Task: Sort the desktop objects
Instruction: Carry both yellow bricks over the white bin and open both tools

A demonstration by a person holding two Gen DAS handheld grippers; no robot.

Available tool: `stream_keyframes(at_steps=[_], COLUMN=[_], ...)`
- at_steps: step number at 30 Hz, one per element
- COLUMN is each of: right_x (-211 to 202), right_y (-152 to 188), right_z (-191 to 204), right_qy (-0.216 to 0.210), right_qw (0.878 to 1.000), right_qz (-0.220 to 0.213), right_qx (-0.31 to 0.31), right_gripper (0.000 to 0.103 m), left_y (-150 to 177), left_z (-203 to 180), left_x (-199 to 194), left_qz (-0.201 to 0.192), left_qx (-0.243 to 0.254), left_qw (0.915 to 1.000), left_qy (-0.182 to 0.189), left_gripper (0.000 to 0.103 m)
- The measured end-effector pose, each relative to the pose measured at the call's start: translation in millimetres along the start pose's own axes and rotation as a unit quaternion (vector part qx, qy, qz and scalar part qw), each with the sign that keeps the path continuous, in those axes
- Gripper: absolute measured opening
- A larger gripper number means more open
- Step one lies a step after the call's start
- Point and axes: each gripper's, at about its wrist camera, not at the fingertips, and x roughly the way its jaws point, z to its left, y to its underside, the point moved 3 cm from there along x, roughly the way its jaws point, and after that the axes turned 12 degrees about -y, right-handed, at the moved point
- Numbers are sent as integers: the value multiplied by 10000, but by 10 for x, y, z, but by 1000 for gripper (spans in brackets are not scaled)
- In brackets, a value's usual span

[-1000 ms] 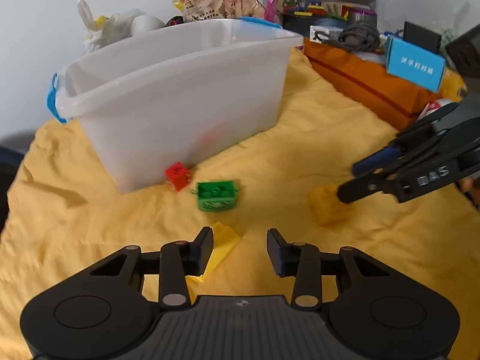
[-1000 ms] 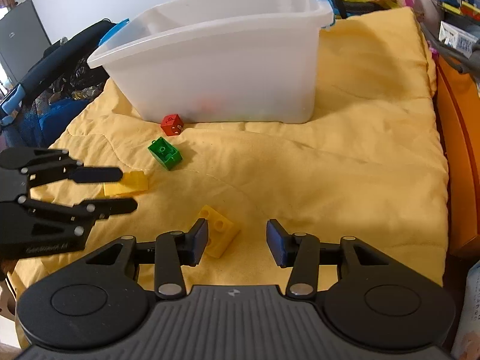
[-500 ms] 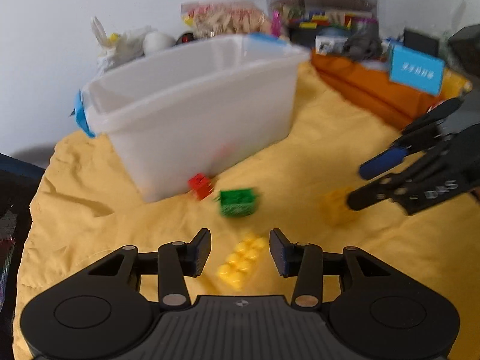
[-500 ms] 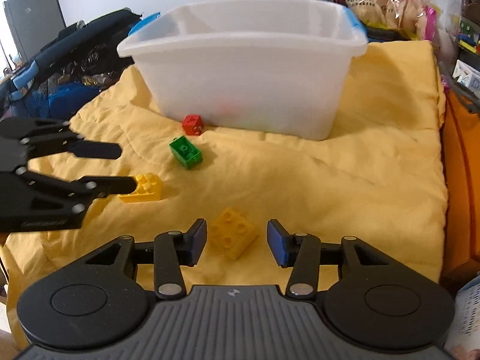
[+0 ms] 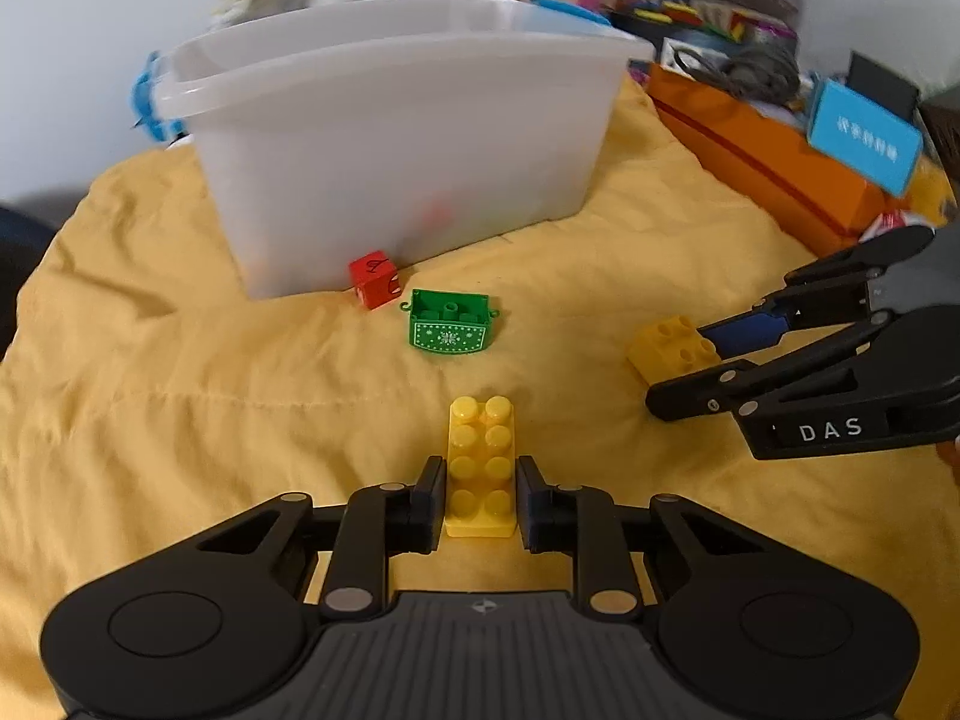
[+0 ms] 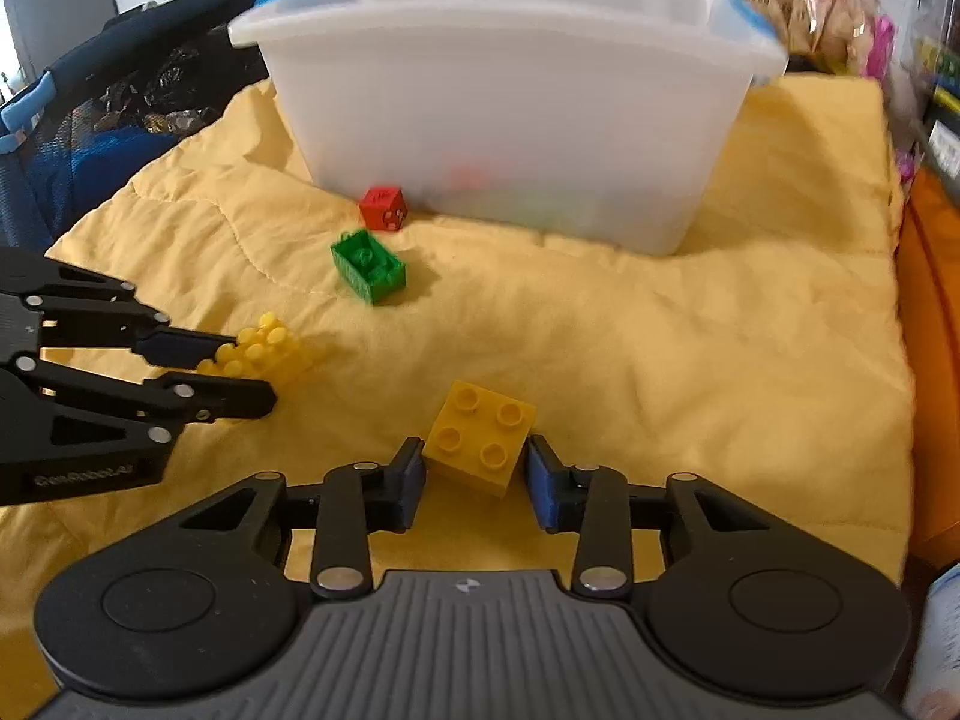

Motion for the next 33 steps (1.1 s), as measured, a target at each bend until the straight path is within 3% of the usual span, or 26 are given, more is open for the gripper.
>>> stream_keyframes(at_steps=[4, 9, 13, 16, 20, 24, 26, 29, 33], right_x=[-262, -699, -897, -890, -614, -253, -199, -268, -438], right_y=[-261, -831, -1281, -1584, -1820, -1679, -1582, -1501, -1398], right_z=[-24, -17, -76, -78, -265, -428, -433, -387, -360], right_qy=[105, 289, 382, 532, 473, 432, 515, 513, 479], right_qw=[9989, 9904, 9805, 9745, 9810, 9901, 9898, 9893, 9858], right_qz=[-402, -1249, -1903, -2156, -1880, -1311, -1289, -1353, -1599], right_qx=[-227, -516, -305, -337, -43, 262, 306, 175, 160], right_gripper=[39, 39, 39, 40, 40, 41, 42, 44, 46], left_y=[-317, -957, -1404, -1687, -1918, -1822, -1741, -1631, -1509], left_z=[101, 347, 513, 621, 711, 719, 704, 685, 677], left_x=[-358, -843, -916, -792, -373, 65, 171, 91, -219], left_qz=[-530, -1431, -1772, -1791, -1426, -835, -669, -746, -1091], left_qx=[-263, -497, -407, -388, -604, -613, -676, -818, -1027], left_qw=[9982, 9881, 9816, 9802, 9851, 9905, 9912, 9907, 9855], left_qy=[-17, -285, -579, -748, -750, -909, -918, -787, -794], left_gripper=[27, 27, 27, 27, 27, 28, 40, 48, 50])
